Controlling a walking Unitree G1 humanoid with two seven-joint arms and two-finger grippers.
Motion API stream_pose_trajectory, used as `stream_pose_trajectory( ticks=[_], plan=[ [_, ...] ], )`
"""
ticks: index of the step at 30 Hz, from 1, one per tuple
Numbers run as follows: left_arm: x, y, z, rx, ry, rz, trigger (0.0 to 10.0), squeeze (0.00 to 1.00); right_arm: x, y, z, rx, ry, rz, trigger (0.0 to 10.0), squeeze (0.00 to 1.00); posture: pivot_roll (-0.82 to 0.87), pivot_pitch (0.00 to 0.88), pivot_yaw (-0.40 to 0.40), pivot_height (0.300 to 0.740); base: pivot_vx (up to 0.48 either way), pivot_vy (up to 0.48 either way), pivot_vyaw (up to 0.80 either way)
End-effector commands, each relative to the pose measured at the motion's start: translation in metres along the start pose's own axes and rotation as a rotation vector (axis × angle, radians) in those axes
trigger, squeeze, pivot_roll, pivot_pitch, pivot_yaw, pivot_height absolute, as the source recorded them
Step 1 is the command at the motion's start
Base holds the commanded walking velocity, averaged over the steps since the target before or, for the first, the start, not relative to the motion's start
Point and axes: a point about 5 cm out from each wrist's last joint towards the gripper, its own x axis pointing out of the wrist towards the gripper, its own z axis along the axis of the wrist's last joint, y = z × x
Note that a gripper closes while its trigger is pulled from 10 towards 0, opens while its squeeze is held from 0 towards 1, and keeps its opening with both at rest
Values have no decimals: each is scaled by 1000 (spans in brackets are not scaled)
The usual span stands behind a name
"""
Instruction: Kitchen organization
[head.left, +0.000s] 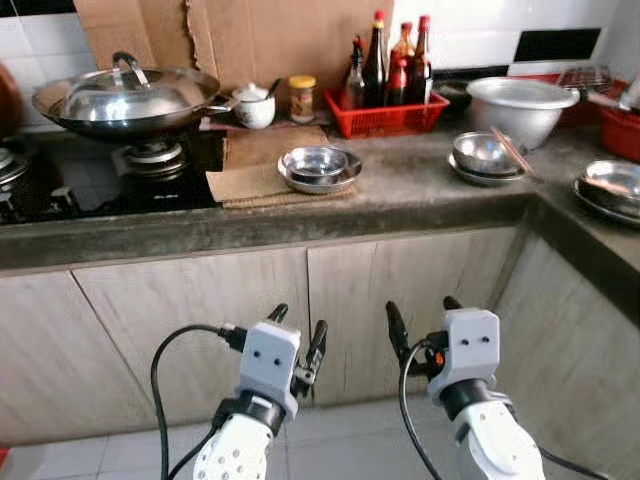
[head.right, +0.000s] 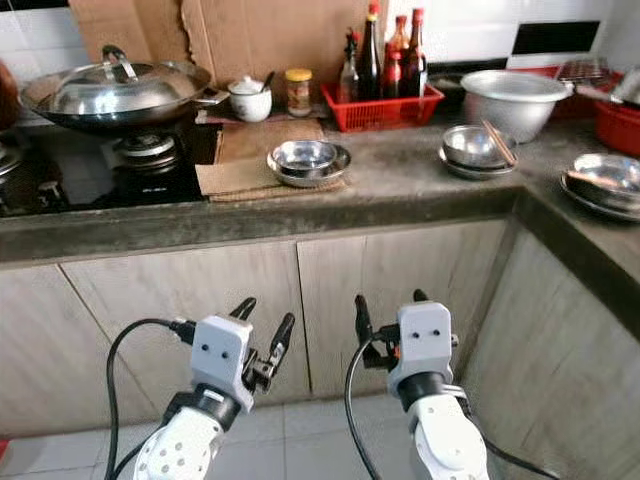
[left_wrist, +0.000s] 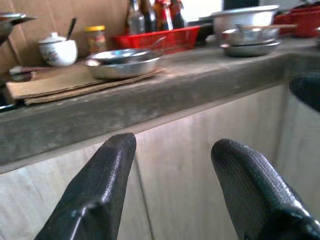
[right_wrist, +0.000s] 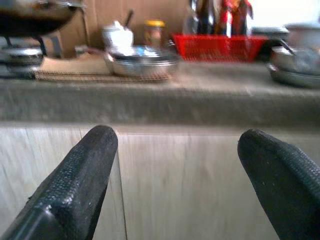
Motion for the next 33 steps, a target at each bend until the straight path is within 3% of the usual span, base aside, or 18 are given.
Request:
stream_pose_trajectory(
  ticks=[1, 33],
  plan=[
    [-1, 5, -1, 9, 6, 22, 10000, 0, 3, 2, 2, 11, -6, 12, 10000, 0, 140, 50, -21, 740, 334, 0, 0],
    [-1, 4, 0, 7, 3, 23, 10000, 0, 22, 5, 14, 21, -51, 78, 10000, 0, 148, 59, -30, 740, 324, 0, 0]
  ],
)
